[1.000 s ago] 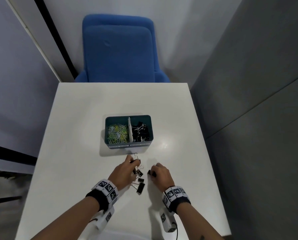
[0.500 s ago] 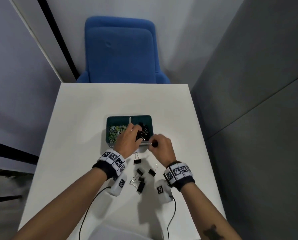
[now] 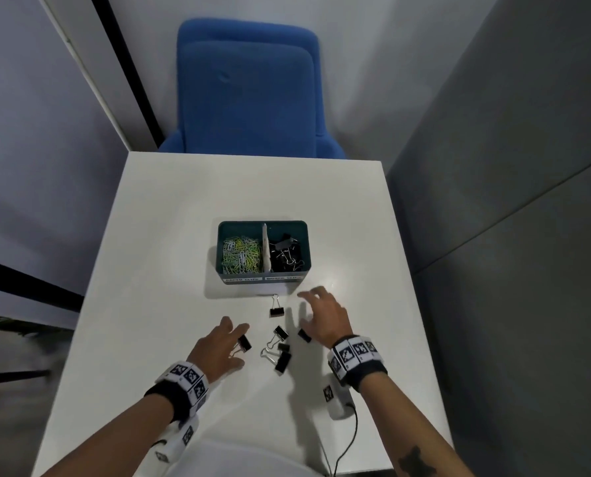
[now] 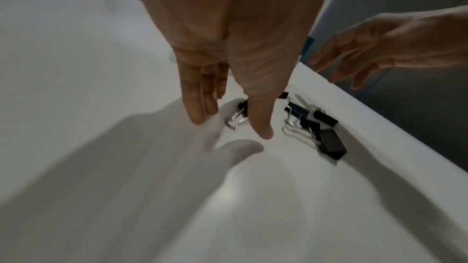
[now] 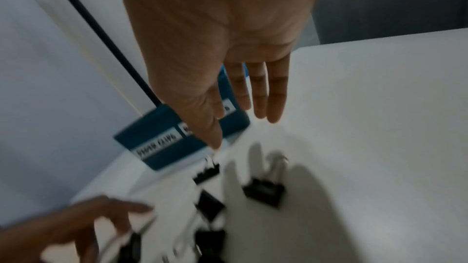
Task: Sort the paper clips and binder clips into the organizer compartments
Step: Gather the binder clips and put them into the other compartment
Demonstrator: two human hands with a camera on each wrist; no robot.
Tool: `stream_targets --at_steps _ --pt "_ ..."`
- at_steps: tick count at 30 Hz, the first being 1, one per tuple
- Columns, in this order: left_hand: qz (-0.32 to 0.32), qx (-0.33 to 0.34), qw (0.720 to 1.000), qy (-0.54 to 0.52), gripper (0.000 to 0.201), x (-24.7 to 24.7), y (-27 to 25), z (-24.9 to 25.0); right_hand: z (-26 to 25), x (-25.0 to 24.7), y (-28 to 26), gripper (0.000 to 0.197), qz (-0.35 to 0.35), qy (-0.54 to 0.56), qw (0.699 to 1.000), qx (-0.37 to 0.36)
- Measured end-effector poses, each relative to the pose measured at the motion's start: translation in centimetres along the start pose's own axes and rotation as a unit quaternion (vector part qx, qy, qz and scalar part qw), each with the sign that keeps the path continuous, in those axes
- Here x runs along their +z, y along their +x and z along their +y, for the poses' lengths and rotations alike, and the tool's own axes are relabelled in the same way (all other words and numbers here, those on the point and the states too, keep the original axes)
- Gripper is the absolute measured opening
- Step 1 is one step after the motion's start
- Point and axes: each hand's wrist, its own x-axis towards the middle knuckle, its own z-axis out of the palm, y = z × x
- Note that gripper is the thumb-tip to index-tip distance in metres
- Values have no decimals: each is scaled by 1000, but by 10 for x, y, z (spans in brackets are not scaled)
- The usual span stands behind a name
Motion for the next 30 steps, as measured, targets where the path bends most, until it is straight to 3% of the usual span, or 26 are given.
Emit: stream_targets --at_steps 3,5,8,10,12,14,17,22,26,30 --pt "2 27 999 20 81 12 -2 12 15 30 -17 78 -96 -62 993 -11" --pt "42 59 996 50 75 19 -2 22 16 45 -27 82 -99 -82 991 -39" --pt "62 55 996 24 56 19 -9 35 11 64 -37 66 -54 -83 993 -71" --pt "61 66 993 74 51 21 -12 37 10 74 -39 51 -25 -74 993 -83" --pt "60 71 990 109 47 21 -9 38 12 82 -39 40 -13 -73 994 -78" --pt "70 74 992 78 42 22 -2 34 13 84 -38 31 -15 -74 995 -60" --pt "84 79 993 28 32 -3 3 44 12 86 -38 25 -28 -50 998 -28" --pt "169 124 977 -45 18 -71 18 77 8 72 -36 10 -22 26 999 17" --pt "262 116 952 -105 21 -128 43 99 -2 43 -33 21 21 104 993 44" --pt "347 96 923 -139 19 -160 59 107 -21 -3 -12 30 94 153 984 9"
